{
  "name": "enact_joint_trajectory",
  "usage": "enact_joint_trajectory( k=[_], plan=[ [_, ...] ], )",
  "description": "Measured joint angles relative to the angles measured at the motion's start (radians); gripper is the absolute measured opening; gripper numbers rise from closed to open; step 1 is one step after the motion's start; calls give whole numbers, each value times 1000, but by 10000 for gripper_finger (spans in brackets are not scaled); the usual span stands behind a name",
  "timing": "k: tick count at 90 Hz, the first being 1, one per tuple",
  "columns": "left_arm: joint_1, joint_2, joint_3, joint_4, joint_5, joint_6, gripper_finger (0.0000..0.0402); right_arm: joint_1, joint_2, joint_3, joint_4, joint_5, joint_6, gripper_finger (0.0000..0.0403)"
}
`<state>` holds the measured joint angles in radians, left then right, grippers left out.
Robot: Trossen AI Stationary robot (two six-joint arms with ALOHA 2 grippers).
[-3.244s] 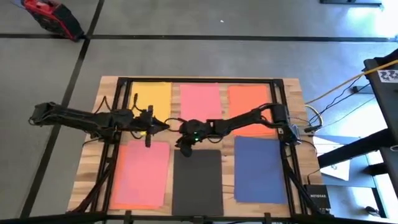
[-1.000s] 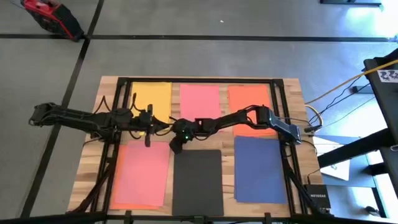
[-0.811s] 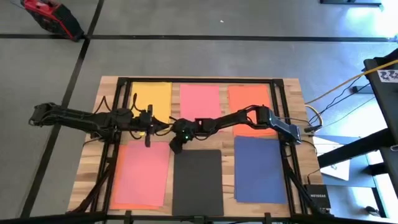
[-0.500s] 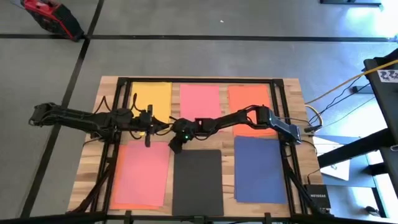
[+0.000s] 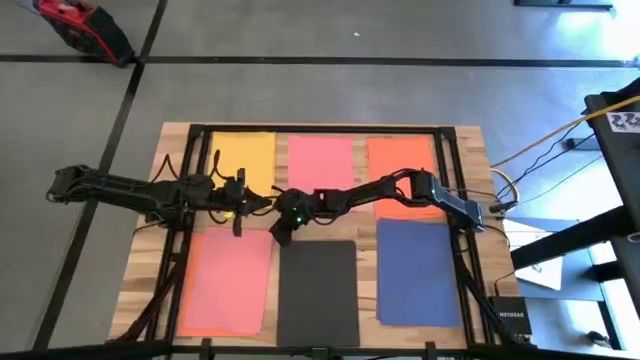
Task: Organize paper
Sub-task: Stack the pink paper on top of the pink paper
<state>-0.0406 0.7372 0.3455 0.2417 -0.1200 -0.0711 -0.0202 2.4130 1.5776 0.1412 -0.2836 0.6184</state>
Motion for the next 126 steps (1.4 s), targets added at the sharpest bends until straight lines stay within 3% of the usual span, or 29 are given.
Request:
enact_joint_trajectory(
  k=[30, 60, 75, 95, 110, 126],
  plan=[
    [0, 0, 0, 0, 0, 0, 0, 0, -16, -1, -18, -12, -48, 0],
    [0, 0, 0, 1, -2, 0, 0, -35, -77, -6, -172, 27, -148, 0],
    [0, 0, 0, 2, -2, 0, 0, -57, -79, 1, -180, -60, -144, 2],
    [0, 0, 0, 2, 0, 0, 0, -60, -79, 5, -172, -197, -71, 79],
    [0, 0, 0, 2, 0, 1, 0, -59, -76, 7, -158, -191, -25, 147],
    [0, 0, 0, 0, 0, 1, 0, -57, -70, 8, -148, -155, -21, 164]
  ],
)
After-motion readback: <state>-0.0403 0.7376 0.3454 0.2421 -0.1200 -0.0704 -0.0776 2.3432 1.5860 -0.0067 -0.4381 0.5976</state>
